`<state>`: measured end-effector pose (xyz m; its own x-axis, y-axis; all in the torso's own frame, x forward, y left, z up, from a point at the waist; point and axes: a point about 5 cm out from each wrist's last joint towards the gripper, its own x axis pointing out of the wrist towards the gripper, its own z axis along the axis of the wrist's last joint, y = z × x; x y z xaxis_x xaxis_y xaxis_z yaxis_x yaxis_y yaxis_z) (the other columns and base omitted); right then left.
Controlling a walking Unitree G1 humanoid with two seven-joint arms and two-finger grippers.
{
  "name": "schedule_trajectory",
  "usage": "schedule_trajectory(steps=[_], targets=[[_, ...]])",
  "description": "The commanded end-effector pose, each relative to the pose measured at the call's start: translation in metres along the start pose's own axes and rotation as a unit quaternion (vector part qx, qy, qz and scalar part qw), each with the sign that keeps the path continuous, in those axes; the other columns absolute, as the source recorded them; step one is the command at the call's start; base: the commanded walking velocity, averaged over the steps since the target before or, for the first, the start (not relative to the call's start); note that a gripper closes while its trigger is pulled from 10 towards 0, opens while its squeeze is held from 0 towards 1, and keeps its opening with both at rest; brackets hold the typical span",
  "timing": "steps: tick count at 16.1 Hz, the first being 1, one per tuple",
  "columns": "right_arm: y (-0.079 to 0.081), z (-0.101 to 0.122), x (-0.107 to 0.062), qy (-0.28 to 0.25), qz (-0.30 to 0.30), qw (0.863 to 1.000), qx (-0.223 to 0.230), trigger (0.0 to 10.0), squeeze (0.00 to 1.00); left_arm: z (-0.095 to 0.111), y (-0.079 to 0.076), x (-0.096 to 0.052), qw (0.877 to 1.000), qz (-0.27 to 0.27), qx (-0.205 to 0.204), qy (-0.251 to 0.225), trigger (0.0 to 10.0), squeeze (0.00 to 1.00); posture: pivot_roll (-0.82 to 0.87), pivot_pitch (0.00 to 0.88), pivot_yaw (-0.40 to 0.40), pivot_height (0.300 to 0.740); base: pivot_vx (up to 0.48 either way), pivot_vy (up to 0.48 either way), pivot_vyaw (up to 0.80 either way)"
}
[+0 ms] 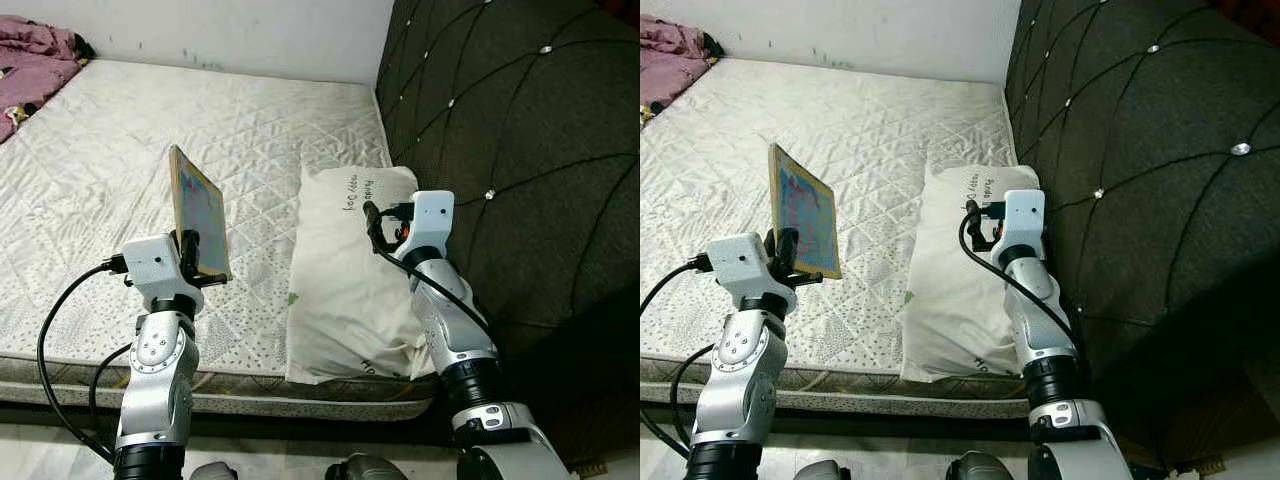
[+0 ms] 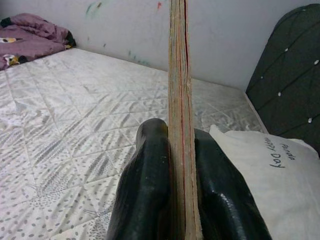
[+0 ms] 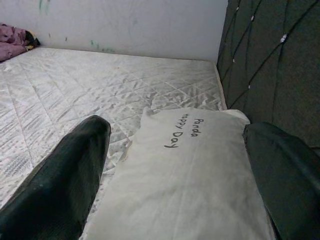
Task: Clean up the room
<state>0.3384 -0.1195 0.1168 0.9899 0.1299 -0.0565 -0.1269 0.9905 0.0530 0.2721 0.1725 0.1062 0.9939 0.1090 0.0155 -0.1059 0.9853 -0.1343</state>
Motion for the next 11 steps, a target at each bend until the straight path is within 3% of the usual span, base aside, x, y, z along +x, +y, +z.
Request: schedule_trajectory(steps=[1, 4, 11], targets=[[-0.0002, 0.0017, 0.0017, 0.003, -0.001, 1.0, 0.001, 10.0, 0.0, 0.0077, -0.0039, 0.0031, 1.0, -0.011, -0.004, -0.017, 10.0, 0.0, -0.07, 0.0, -0.065, 0.74, 0.0, 0.476, -0.8], [-0.001, 0.0031, 0.0026, 0.0, 0.0, 1.0, -0.003, 10.0, 0.0, 0.0093, -0.0031, 0.0053, 1.0, -0.009, -0.009, -0.018, 10.0, 0.0, -0.07, 0.0, -0.067, 0.74, 0.0, 0.476, -0.7], [-0.0003, 0.0023, 0.002, 0.002, 0.004, 1.0, -0.006, 10.0, 0.0, 0.0118, 0.0001, 0.0062, 0.999, 0.01, -0.003, -0.03, 10.0, 0.0, -0.07, 0.0, -0.067, 0.74, 0.0, 0.472, 0.0]])
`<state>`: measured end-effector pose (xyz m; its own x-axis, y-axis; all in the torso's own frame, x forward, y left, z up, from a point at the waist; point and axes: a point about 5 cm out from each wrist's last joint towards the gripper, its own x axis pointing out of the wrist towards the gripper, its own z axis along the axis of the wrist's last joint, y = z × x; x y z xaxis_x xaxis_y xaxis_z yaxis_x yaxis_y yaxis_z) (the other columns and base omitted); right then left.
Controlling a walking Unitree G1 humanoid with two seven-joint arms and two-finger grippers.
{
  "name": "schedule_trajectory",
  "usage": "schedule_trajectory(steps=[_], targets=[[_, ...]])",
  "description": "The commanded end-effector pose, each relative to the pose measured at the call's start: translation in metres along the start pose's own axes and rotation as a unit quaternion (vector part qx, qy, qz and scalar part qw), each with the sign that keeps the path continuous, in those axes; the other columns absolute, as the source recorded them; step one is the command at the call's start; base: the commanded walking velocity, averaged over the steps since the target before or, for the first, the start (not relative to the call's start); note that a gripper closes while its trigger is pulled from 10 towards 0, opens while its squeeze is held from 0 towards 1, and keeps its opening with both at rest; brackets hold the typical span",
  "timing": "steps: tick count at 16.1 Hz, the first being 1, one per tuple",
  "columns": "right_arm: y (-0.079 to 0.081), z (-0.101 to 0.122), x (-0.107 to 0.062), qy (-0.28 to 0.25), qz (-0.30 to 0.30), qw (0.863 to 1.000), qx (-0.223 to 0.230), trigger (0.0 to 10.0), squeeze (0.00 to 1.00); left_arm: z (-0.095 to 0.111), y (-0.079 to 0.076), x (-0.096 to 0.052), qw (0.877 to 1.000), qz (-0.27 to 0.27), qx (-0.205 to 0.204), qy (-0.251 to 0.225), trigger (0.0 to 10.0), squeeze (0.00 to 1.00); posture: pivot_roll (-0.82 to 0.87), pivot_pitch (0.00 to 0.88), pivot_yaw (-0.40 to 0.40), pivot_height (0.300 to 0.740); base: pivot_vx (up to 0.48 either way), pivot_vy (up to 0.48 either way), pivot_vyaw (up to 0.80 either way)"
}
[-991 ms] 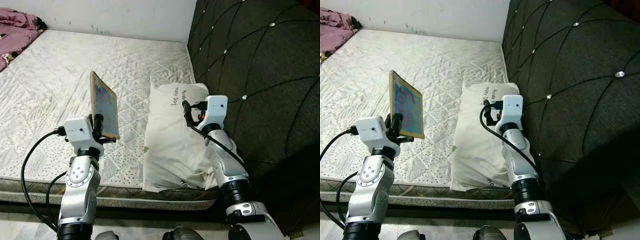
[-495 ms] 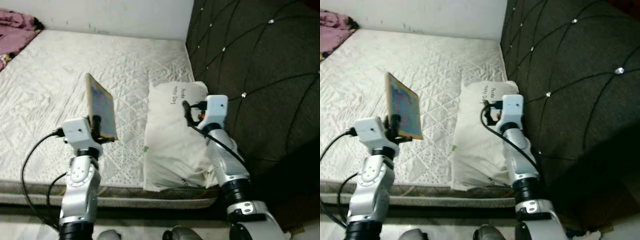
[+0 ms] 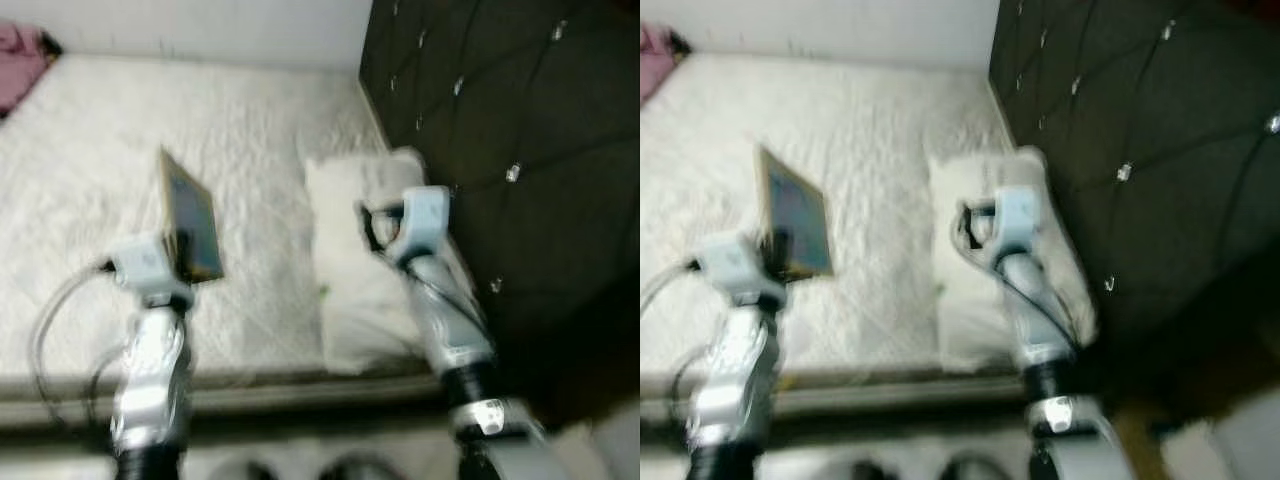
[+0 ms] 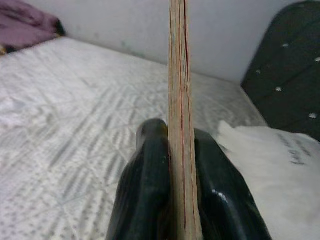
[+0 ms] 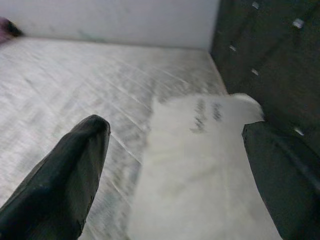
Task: Clean up the room
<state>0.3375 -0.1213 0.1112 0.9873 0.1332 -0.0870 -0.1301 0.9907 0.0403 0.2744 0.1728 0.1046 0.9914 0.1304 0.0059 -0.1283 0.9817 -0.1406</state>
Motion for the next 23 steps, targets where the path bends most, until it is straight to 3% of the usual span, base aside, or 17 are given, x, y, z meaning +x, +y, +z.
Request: schedule_trajectory(steps=[1, 8, 10, 23], targets=[[0.0017, 0.0081, 0.0026, -0.013, 0.002, 1.0, 0.0, 10.0, 0.0, 0.0141, 0.0006, 0.0042, 0.999, 0.006, 0.026, -0.037, 10.0, 0.0, -0.07, 0.0, -0.067, 0.74, 0.0, 0.0, 0.0], [0.0021, 0.0076, 0.0027, -0.013, 0.003, 1.0, 0.001, 10.0, 0.0, 0.0104, 0.0046, 0.004, 0.999, 0.016, 0.02, -0.025, 10.0, 0.0, -0.07, 0.0, -0.067, 0.74, 0.0, 0.0, 0.0], [0.0028, 0.0075, 0.0031, -0.013, 0.004, 1.0, 0.001, 10.0, 0.0, 0.0128, 0.0025, 0.0036, 0.999, -0.016, 0.019, -0.036, 10.0, 0.0, -0.07, 0.0, -0.065, 0.74, 0.0, 0.0, 0.0], [0.0017, 0.009, 0.0044, -0.014, 0.002, 1.0, 0.0, 10.0, 0.0, 0.0142, -0.0031, 0.0023, 0.998, -0.039, 0.006, -0.042, 10.0, 0.0, -0.07, 0.0, -0.066, 0.74, 0.365, 0.0, -0.08]])
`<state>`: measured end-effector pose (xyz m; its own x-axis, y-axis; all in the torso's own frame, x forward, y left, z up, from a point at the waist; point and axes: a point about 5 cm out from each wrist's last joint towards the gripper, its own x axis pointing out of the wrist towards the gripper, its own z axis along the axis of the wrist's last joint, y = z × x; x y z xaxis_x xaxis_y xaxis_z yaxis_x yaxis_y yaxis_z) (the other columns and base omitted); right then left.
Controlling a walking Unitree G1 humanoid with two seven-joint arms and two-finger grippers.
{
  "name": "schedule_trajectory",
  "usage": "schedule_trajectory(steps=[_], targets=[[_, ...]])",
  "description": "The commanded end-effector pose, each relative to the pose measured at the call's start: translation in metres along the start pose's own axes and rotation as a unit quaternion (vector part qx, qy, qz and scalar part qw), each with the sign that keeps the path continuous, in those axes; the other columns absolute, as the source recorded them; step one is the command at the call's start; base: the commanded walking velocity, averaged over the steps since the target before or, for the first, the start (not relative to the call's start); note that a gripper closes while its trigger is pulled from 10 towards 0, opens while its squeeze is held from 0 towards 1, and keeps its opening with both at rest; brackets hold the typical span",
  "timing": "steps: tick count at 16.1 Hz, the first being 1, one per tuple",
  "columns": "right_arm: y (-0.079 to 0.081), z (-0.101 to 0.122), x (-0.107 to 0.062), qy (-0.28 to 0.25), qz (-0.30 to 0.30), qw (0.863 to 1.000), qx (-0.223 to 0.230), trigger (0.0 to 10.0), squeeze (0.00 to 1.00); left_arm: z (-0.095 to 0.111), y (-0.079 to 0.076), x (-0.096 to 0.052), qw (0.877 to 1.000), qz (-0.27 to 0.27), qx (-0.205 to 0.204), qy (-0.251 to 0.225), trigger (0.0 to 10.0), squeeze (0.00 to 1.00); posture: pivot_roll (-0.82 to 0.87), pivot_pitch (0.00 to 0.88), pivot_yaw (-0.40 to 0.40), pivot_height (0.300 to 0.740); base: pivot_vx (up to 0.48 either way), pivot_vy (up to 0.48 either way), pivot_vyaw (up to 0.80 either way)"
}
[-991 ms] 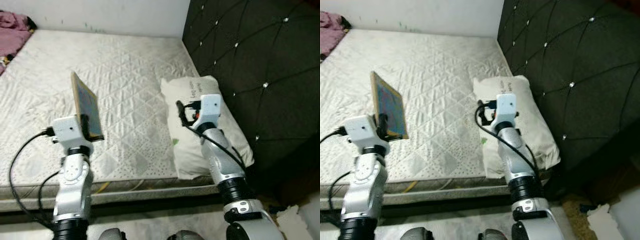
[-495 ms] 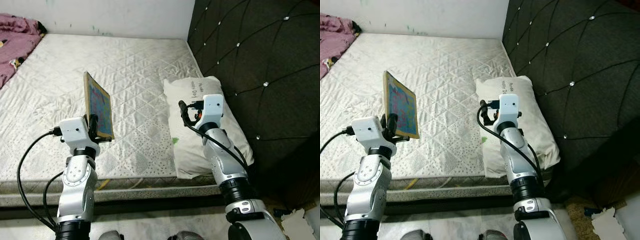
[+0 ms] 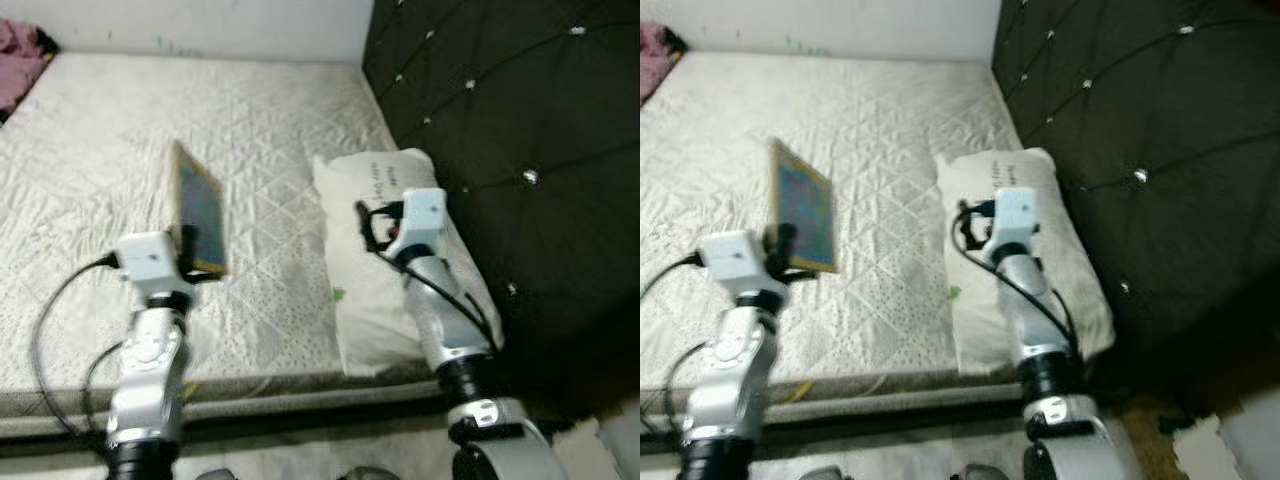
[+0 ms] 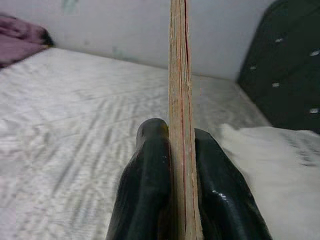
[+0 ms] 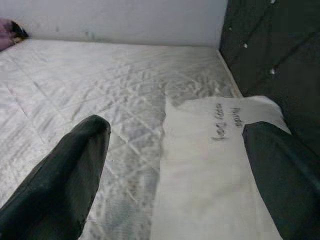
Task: Clean up the room
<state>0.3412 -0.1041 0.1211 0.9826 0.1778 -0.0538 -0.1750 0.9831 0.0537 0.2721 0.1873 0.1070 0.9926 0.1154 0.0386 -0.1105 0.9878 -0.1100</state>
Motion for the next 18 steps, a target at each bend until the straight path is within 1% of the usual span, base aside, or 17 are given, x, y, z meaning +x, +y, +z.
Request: schedule_trajectory(steps=[1, 2, 4, 5, 7, 9, 10, 11, 12, 13, 14, 15, 16, 18], targets=[[-0.016, -0.001, -0.002, 0.002, -0.022, 1.0, -0.006, 10.0, 0.0, 0.01, -0.018, 0.003, 0.999, -0.028, -0.008, -0.03, 10.0, 0.0, -0.07, 0.0, -0.066, 0.74, 0.27, 0.0, 0.0], [-0.017, -0.002, -0.002, 0.003, -0.023, 1.0, -0.007, 10.0, 0.0, 0.007, -0.018, 0.004, 1.0, -0.01, 0.01, -0.016, 10.0, 0.0, -0.07, 0.0, -0.066, 0.74, 0.0, 0.0, 0.0], [-0.017, -0.003, -0.003, 0.004, -0.024, 1.0, -0.007, 10.0, 0.0, 0.004, -0.018, 0.004, 0.999, 0.004, 0.037, 0.001, 10.0, 0.0, -0.07, 0.0, -0.066, 0.74, 0.0, 0.0, 0.0], [-0.017, -0.003, -0.003, 0.004, -0.025, 1.0, -0.007, 10.0, 0.0, 0.003, -0.017, 0.004, 0.999, 0.006, 0.041, 0.008, 10.0, 0.0, -0.07, 0.0, -0.065, 0.74, 0.0, 0.0, 0.0], [-0.018, -0.003, -0.003, 0.005, -0.027, 1.0, -0.008, 10.0, 0.0, 0.005, -0.014, 0.003, 0.999, -0.014, 0.032, -0.004, 10.0, 0.0, -0.07, 0.0, -0.065, 0.74, 0.0, 0.0, 0.0], [-0.019, -0.004, -0.003, 0.005, -0.029, 1.0, -0.007, 10.0, 0.0, 0.004, -0.01, 0.001, 0.999, 0.0, 0.048, -0.01, 10.0, 0.0, -0.07, 0.0, -0.059, 0.74, 0.0, 0.0, 0.0], [-0.019, -0.004, -0.004, 0.004, -0.03, 1.0, -0.007, 10.0, 0.0, 0.004, -0.008, -0.001, 0.999, -0.005, 0.053, -0.01, 10.0, 0.0, -0.07, 0.0, -0.057, 0.74, 0.0, 0.0, 0.0], [-0.019, -0.005, -0.005, 0.006, -0.031, 0.999, -0.007, 10.0, 0.0, 0.003, -0.004, -0.003, 0.998, 0.01, 0.061, -0.006, 10.0, 0.0, -0.07, 0.0, -0.055, 0.74, 0.0, 0.0, 0.0], [-0.02, -0.006, -0.007, 0.006, -0.031, 0.999, -0.007, 10.0, 0.0, 0.003, -0.004, -0.004, 0.998, 0.009, 0.06, -0.012, 10.0, 0.0, -0.07, 0.0, -0.053, 0.74, 0.0, 0.0, 0.0], [-0.02, -0.007, -0.009, 0.007, -0.031, 0.999, -0.005, 10.0, 0.0, 0.001, -0.003, -0.007, 0.996, 0.025, 0.08, 0.001, 10.0, 0.0, -0.07, 0.0, -0.052, 0.74, 0.0, 0.0, 0.0], [-0.02, -0.008, -0.01, 0.007, -0.032, 0.999, -0.004, 10.0, 0.0, 0.001, -0.001, -0.008, 0.998, 0.024, 0.059, 0.009, 10.0, 0.0, -0.07, 0.0, -0.052, 0.74, 0.0, 0.0, 0.0], [-0.02, -0.009, -0.012, 0.008, -0.032, 0.999, -0.001, 10.0, 0.0, 0.001, 0.0, -0.01, 0.998, 0.019, 0.052, 0.009, 10.0, 0.0, -0.07, 0.0, -0.052, 0.74, 0.0, 0.0, 0.0], [-0.019, -0.01, -0.014, 0.01, -0.031, 0.999, 0.006, 10.0, 0.0, 0.0, 0.003, -0.013, 0.998, 0.013, 0.053, 0.01, 10.0, 0.0, -0.07, 0.0, -0.052, 0.74, 0.0, 0.0, 0.0], [-0.017, -0.012, -0.017, 0.009, -0.029, 1.0, 0.005, 10.0, 0.0, 0.001, 0.005, -0.015, 0.999, 0.014, 0.052, 0.01, 10.0, 0.0, -0.07, 0.013, -0.052, 0.74, 0.0, 0.0, 0.0]])
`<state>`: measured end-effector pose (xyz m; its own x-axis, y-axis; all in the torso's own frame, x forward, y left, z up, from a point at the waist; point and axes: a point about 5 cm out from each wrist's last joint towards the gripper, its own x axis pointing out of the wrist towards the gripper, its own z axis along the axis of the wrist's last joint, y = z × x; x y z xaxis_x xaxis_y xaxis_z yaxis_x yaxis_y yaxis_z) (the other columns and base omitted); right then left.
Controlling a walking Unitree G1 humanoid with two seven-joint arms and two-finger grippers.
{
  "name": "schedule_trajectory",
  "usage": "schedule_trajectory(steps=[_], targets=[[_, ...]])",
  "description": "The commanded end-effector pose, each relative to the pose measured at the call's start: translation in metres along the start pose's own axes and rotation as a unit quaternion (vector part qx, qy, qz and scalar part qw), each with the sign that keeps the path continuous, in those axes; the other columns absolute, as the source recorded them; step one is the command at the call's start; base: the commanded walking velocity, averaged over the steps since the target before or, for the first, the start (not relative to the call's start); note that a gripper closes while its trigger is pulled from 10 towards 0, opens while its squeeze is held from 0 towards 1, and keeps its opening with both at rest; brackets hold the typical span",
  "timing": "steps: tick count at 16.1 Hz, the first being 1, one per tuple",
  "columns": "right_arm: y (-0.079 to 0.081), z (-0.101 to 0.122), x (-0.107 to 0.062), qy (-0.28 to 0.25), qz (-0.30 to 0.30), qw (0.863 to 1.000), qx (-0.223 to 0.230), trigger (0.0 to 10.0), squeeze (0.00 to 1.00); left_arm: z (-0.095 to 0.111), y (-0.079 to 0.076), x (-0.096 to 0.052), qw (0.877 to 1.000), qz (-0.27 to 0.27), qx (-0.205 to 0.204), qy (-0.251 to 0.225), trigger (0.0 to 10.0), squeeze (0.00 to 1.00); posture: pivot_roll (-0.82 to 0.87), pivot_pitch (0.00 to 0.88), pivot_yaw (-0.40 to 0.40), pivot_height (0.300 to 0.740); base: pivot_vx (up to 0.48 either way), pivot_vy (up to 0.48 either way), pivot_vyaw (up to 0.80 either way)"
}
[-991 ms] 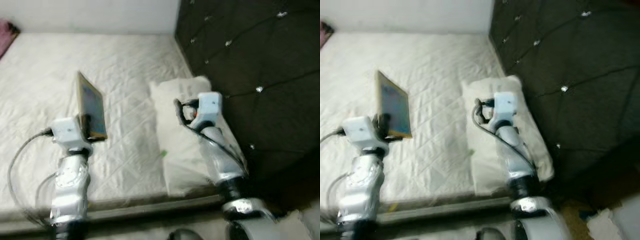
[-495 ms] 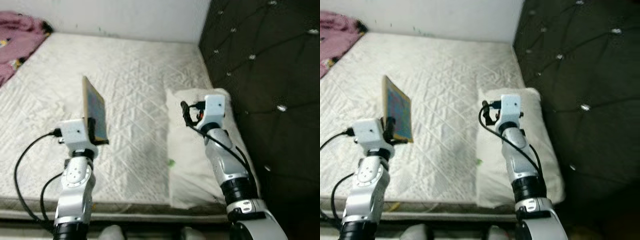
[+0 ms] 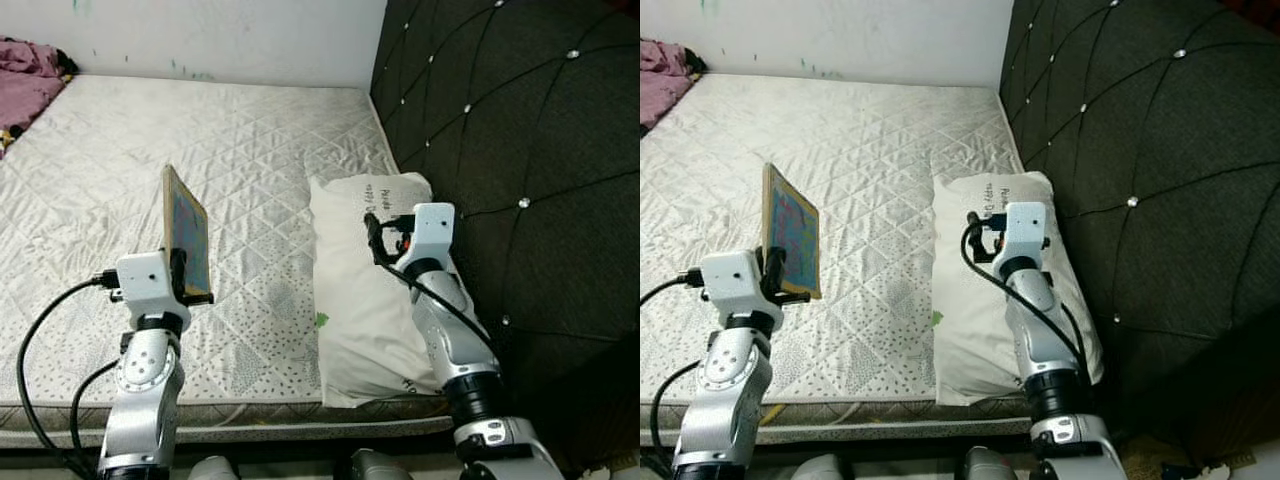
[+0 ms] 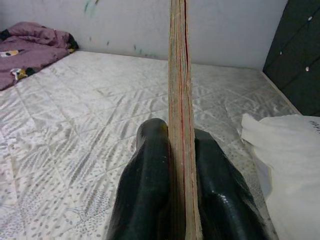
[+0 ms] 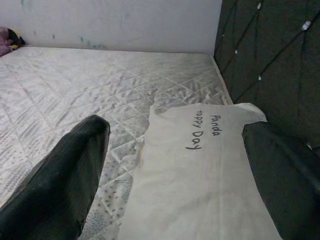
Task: Clean up the room
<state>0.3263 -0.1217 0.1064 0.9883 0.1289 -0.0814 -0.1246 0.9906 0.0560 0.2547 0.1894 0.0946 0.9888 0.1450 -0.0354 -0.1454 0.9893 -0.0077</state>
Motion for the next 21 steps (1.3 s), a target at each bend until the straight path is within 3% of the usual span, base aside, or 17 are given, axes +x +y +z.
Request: schedule_trajectory(steps=[1, 4, 12, 21], targets=[[-0.0015, 0.0026, -0.0017, -0.003, -0.002, 1.0, 0.002, 10.0, 0.0, 0.0121, 0.0005, 0.0003, 1.0, -0.001, -0.004, -0.024, 10.0, 0.0, -0.07, 0.016, -0.053, 0.74, 0.0, 0.0, 0.0], [-0.0008, 0.0023, -0.0039, -0.002, 0.003, 1.0, 0.001, 10.0, 0.0, 0.012, 0.0001, -0.0006, 1.0, -0.003, -0.012, -0.021, 10.0, 0.0, -0.06, 0.02, -0.056, 0.726, 0.0, 0.0, 0.0], [0.0006, 0.0051, -0.002, -0.004, 0.009, 1.0, 0.0, 10.0, 0.0, 0.011, 0.0015, 0.003, 0.999, 0.016, -0.025, -0.013, 10.0, 0.0, -0.06, 0.017, -0.062, 0.637, 0.0, 0.0, 0.0], [0.0012, 0.0056, -0.0003, -0.001, 0.01, 1.0, 0.0, 10.0, 0.0, 0.0141, 0.0051, 0.0049, 0.999, 0.036, -0.035, -0.016, 10.0, 0.0, -0.06, 0.027, -0.063, 0.637, 0.0, 0.0, 0.0]])
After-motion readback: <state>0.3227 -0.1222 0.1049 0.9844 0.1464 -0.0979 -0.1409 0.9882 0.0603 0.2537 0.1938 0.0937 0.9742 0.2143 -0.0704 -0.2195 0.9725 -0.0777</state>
